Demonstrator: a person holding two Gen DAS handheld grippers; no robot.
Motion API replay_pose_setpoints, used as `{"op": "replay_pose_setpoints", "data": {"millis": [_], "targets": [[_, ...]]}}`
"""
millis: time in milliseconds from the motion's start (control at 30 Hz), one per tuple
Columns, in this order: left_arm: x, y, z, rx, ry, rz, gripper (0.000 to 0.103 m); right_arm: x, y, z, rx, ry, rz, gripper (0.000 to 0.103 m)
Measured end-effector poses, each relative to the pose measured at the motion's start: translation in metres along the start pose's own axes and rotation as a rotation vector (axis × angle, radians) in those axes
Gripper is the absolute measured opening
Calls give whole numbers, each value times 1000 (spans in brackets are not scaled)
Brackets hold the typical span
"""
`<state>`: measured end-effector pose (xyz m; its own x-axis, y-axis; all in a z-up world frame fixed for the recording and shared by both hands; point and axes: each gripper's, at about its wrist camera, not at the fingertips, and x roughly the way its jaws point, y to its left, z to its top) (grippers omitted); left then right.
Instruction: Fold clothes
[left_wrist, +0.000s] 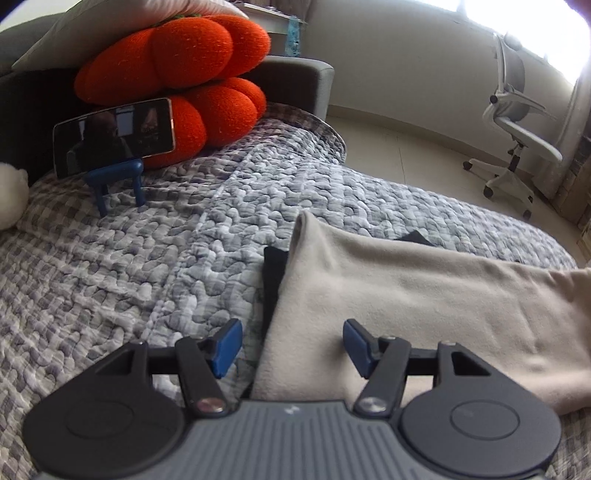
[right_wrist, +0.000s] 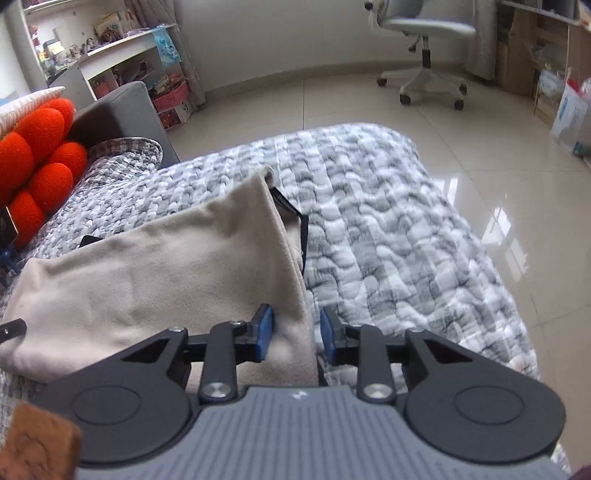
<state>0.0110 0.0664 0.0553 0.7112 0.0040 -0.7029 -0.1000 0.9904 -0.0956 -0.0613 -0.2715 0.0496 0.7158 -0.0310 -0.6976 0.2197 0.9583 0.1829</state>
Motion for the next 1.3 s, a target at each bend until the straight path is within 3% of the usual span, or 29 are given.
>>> {"op": "replay_pose_setpoints", "data": {"millis": [67, 300, 767, 800, 833, 867, 900, 1000, 1067, 1167, 1300], "targets": [[-1, 10, 5, -46, -8, -22, 62, -5, 1, 4, 9, -52, 16, 39], [14, 24, 29, -166, -26, -128, 62, 6, -8, 25, 117, -132, 89, 39], [62, 9, 54, -152, -7, -183, 60, 50, -3, 40, 41, -124, 108, 39], [66, 9, 55, -155, -2, -186, 57, 52, -4, 41, 45, -120, 105, 39], [70, 9, 56, -158, 2, -189, 53, 53, -5, 41, 53, -118, 101, 31], [73, 9, 56, -159, 6, -191, 42, 53, -6, 41, 62, -117, 97, 18], [75, 10, 57, -164, 8, -193, 30, 52, -9, 41, 84, -110, 101, 16], [76, 16, 59, -205, -3, -206, 13, 45, -20, 41, 169, -101, 127, 12], [70, 25, 60, -254, -39, -242, 11, 37, -30, 41, 241, -119, 141, 6], [62, 31, 62, -293, -95, -283, 9, 22, -43, 38, 351, -169, 184, 6], [68, 26, 61, -278, -92, -247, 8, 33, -32, 37, 290, -126, 140, 6]]}}
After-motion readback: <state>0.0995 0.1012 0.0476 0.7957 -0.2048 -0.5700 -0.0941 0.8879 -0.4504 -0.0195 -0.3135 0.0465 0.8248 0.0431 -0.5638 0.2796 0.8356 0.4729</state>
